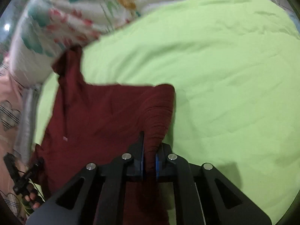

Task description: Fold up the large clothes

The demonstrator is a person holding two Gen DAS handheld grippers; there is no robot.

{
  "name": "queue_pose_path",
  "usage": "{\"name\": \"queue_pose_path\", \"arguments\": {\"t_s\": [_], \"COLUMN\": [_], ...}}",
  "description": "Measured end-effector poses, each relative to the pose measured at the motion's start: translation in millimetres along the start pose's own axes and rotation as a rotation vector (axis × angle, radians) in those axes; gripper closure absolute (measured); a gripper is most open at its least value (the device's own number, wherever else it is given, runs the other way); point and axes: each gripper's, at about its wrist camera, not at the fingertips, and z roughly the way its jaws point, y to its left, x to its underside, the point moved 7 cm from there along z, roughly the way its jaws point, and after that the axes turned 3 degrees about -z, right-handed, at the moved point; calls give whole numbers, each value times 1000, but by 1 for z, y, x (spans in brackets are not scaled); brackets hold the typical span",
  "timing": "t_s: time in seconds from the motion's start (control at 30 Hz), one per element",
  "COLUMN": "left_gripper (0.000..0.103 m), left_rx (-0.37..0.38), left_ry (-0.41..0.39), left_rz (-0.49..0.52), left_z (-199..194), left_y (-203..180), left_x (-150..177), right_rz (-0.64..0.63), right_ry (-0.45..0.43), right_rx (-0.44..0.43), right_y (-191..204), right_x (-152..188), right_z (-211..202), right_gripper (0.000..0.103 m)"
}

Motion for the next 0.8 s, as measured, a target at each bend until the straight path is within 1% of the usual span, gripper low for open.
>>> {"name": "queue_pose_path", "arguments": {"t_s": [0.03, 0.07, 0.1, 0.13, 0.17, 0.2, 0.23, 0.27, 0.3, 0.33, 0.37, 0.4, 0.47, 0.5, 0.53, 0.57, 0.67, 0.7, 0.73, 0.77, 0.8], "left_gripper": [102, 102, 103, 103, 103, 103, 103, 103, 103, 103, 103, 103, 89, 64, 52, 52, 52, 56, 88, 103, 102], "left_rx": [-1, -2, -6, -12, -18, -20, -23, -24, -17, 6, 36, 70, 127, 132, 135, 153, 203, 200, 175, 116, 96], "left_ry": [2, 1, 1, 1, 0, 1, 2, 4, 7, 11, 24, 42, 59, 74, 81, 83, 99, 107, 109, 121, 115], "left_rz": [-5, -9, -11, -11, -12, -14, -14, -12, -11, -13, -18, -24, -16, -15, -17, -18, -22, -12, 4, 36, 43], "left_z": [1, 0, 0, -1, -1, -1, -1, -2, -3, -6, -8, -10, -12, -11, -9, -8, -2, 2, 7, 14, 14], "left_y": [2, 5, 8, 11, 13, 15, 17, 18, 18, 16, 14, 11, 4, 1, -2, -6, -20, -24, -27, -28, -28], "left_x": [1, 2, 3, 4, 5, 5, 6, 6, 7, 8, 10, 12, 17, 19, 20, 20, 17, 16, 16, 16, 16], "right_rz": [1, 8, 12, 14, 14, 13, 13, 3, -9, -26, -57, -88, -133, -138, -137, -136, -142, -138, -131, -126, -120], "right_ry": [-3, -46, -90, -127, -148, -156, -155, -128, -104, -85, -66, -55, -48, -48, -44, -39, -34, -34, -34, -34, -36], "right_rx": [34, 90, 132, 129, 83, 1, -56, -102, -113, -130, -158, -168, -167, -187, -206, -218, -211, -207, -207, -210, -211], "right_y": [-3, -7, -9, -7, -1, 9, 16, 26, 34, 41, 52, 62, 82, 89, 95, 100, 109, 109, 109, 110, 110], "right_x": [0, 1, 1, 4, 8, 14, 19, 28, 33, 38, 44, 48, 54, 55, 56, 57, 56, 57, 56, 56, 55], "right_z": [-1, -11, -22, -32, -40, -45, -46, -43, -39, -35, -31, -28, -26, -25, -24, -23, -21, -20, -20, -20, -21], "right_gripper": [86, 82, 81, 81, 81, 81, 81, 81, 81, 81, 80, 80, 80, 80, 80, 80, 80, 80, 80, 80, 80]}}
